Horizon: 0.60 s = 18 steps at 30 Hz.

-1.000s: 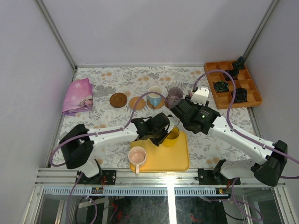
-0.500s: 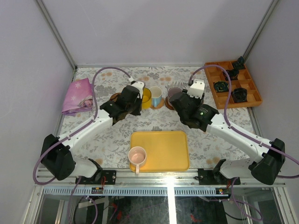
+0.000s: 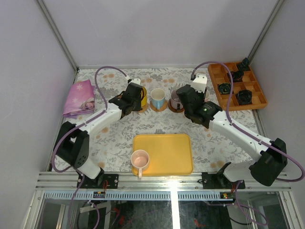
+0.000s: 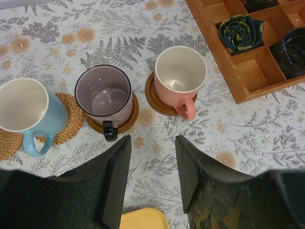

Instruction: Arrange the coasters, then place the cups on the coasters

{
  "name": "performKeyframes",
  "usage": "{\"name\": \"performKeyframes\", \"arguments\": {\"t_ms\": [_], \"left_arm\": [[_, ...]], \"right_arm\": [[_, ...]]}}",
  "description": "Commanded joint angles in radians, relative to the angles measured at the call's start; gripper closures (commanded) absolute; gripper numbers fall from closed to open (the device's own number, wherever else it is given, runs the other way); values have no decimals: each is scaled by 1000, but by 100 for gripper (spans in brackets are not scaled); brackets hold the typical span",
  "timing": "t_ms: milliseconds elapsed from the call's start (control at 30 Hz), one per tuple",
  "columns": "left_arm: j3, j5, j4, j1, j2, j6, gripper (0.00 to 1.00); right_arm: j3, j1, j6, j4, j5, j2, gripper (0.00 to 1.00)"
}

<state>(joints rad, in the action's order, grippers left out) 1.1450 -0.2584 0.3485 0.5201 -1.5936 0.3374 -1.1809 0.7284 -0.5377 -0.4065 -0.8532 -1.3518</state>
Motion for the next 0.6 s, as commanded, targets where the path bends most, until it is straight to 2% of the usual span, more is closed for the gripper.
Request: {"name": "performKeyframes", "arguments": {"t_ms": [0,267,567], "left_arm": [[84,-101,-152,-14,-47,50,100],[99,-166,-179,-26,-124,99,100],[65,-153,-203,-29,-138,129,100]], "right_arm": [[-54,-50,61,85,51,-12,52],[-69,-101,69,102,141,-63,52],[-74,-114,55,81,173,-92,53]]}}
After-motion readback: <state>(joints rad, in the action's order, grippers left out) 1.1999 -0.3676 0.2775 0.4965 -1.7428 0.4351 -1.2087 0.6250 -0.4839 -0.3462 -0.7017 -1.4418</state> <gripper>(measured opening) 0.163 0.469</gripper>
